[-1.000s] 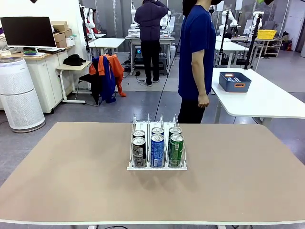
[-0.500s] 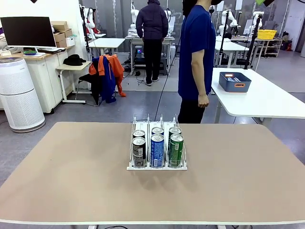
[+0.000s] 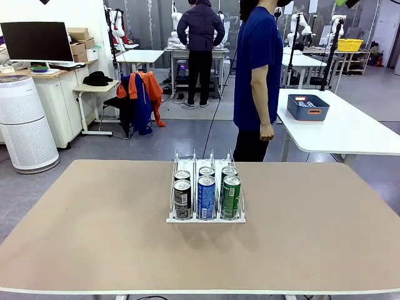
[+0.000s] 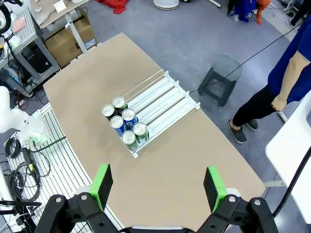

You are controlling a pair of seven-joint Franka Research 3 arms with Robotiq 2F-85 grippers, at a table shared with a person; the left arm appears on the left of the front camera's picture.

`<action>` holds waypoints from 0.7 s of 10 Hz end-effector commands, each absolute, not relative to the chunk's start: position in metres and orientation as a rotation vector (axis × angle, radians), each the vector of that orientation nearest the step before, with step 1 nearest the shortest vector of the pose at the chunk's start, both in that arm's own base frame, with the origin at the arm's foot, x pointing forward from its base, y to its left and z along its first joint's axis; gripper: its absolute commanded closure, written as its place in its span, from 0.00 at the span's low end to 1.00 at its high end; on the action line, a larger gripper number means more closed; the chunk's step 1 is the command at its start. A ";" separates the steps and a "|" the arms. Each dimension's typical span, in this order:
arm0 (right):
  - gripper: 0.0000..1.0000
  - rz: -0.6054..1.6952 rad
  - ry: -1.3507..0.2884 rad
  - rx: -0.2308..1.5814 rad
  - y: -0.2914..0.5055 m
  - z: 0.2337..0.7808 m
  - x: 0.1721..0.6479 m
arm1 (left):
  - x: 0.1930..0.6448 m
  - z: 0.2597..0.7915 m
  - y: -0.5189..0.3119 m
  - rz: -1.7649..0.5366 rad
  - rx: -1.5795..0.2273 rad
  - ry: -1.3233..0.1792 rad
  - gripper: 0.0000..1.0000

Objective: Fill the beverage cans into the dispenser.
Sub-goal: Pick up the Sprite handed by the human.

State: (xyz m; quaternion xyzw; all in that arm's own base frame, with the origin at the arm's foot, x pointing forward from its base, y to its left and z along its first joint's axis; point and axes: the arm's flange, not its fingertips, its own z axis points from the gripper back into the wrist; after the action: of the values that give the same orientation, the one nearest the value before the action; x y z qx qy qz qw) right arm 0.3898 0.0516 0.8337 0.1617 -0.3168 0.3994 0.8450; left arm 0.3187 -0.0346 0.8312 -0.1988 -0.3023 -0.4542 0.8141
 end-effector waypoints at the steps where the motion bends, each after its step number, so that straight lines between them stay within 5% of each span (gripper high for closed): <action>1: 0.00 0.830 -0.665 0.348 0.053 0.835 0.388 | 0.319 0.830 -0.034 -0.966 -0.412 -0.648 0.00; 7: 0.00 0.830 -0.665 0.348 0.053 0.835 0.388 | 0.319 0.830 -0.034 -0.966 -0.412 -0.648 0.00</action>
State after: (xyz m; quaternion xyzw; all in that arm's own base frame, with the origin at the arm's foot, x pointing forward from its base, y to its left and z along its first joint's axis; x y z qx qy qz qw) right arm 0.3898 0.0516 0.8338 0.1617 -0.3168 0.3994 0.8450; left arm 0.3187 -0.0346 0.8312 -0.1988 -0.3023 -0.4541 0.8142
